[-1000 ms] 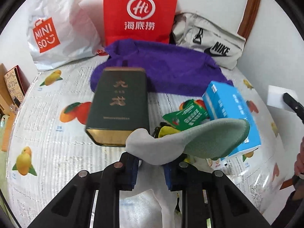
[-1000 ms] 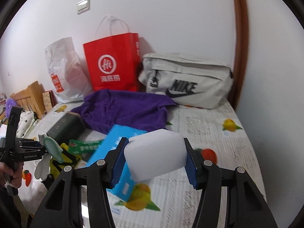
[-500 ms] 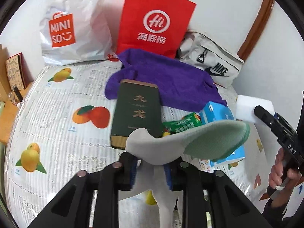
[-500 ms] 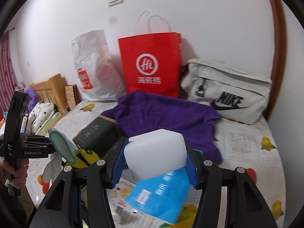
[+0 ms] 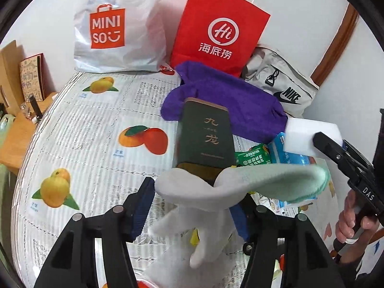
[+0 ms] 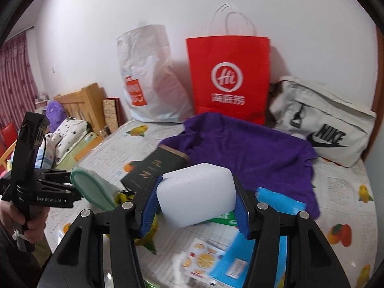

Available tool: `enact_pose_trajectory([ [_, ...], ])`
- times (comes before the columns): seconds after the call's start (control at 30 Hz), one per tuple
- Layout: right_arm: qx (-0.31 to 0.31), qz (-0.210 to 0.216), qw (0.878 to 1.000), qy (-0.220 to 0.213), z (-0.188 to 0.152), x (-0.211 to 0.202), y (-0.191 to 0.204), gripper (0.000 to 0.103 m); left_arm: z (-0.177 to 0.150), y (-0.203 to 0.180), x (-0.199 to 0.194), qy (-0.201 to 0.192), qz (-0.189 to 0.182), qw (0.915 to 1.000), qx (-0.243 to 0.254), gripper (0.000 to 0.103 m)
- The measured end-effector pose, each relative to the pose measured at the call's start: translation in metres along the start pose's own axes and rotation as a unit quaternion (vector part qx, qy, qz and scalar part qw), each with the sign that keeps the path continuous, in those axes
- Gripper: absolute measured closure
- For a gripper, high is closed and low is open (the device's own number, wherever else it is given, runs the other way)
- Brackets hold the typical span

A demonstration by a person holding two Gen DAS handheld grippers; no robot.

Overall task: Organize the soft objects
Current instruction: 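Carry the glove with the left gripper while the right gripper carries the sponge toward the purple towel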

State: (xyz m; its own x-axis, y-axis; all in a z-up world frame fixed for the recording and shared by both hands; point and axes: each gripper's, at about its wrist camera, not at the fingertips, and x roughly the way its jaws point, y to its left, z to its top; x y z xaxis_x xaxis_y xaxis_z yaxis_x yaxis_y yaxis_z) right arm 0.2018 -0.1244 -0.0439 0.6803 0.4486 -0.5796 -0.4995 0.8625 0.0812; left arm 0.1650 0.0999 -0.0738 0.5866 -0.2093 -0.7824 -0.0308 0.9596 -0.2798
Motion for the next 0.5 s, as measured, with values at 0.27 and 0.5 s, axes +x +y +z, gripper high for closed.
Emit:
enact_pose_trajectory([
  [0.27, -0.01, 0.034, 0.999, 0.005, 0.01, 0.021, 0.028, 0.048, 0.003, 0.013, -0.012, -0.032, -0.011, 0.9994, -0.004, 0.053],
  [0.5, -0.01, 0.042, 0.999, -0.001, 0.021, 0.026, 0.035, 0.048, 0.015, 0.02, -0.024, -0.046, -0.019, 0.9987, -0.003, 0.072],
])
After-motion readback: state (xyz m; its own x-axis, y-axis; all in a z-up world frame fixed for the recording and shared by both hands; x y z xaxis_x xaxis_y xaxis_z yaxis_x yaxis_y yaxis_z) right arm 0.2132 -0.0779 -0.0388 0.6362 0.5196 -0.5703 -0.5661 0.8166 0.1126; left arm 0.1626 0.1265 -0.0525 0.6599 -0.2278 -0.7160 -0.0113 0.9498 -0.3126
